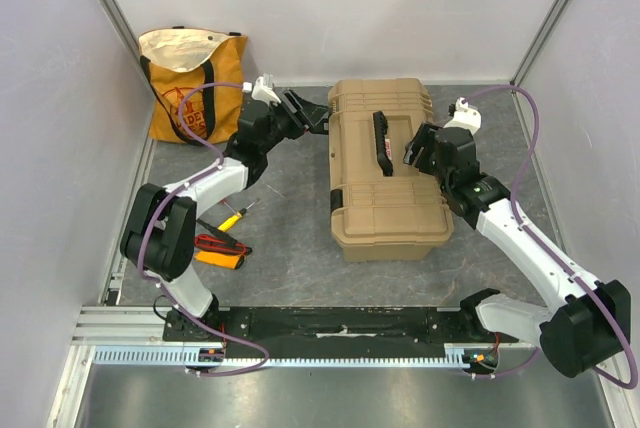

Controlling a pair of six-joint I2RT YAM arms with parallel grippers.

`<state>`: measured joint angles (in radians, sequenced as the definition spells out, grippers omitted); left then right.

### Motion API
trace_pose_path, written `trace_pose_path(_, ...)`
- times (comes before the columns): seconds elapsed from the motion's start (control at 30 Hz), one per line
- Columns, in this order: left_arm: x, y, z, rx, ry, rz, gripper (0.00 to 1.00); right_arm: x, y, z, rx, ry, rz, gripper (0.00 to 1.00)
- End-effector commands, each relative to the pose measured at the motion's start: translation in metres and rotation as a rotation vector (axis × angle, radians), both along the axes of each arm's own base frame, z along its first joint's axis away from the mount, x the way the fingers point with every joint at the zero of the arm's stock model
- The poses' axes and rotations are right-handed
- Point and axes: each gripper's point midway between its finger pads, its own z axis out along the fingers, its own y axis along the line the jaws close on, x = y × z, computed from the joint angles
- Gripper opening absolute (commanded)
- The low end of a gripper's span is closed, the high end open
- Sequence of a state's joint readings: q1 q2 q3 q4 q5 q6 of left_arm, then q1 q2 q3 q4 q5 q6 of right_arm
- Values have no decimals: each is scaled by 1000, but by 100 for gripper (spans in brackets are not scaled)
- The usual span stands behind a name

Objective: Pack the tool kit

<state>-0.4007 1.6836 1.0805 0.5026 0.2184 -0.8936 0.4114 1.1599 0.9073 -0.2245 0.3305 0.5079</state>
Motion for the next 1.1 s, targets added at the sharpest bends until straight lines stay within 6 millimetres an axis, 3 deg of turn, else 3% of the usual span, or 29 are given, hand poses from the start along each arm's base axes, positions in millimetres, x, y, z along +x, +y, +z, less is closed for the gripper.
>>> trace_pose_path(0.0,0,13,0,120,-36,51,71,-82,4,-123,-55,505,95,73)
trace_pose_path(0.2,-23,31,1,189,-27,72,93,-78,5,-113,-69,478,116,73)
trace_pose_path(0.33,-52,28,-2,186,-12,-8,94,-74,-4,-114,-134,485,95,71)
trace_pose_path(0.47,-75,33,-22,215,55,-51,93,-64,-17,-114,-209,479,42,66)
trace_pose_path(0.6,-100,33,-33,189,93,-97,93,-49,-27,-108,-270,458,-20,52)
trace_pose_path(0.9,-143,28,-53,-11,228,-155,89,-5,-25,-108,-263,449,-124,3)
trace_pose_path(1.07,-153,29,-56,-128,257,-138,90,8,-36,-104,-239,434,-203,0)
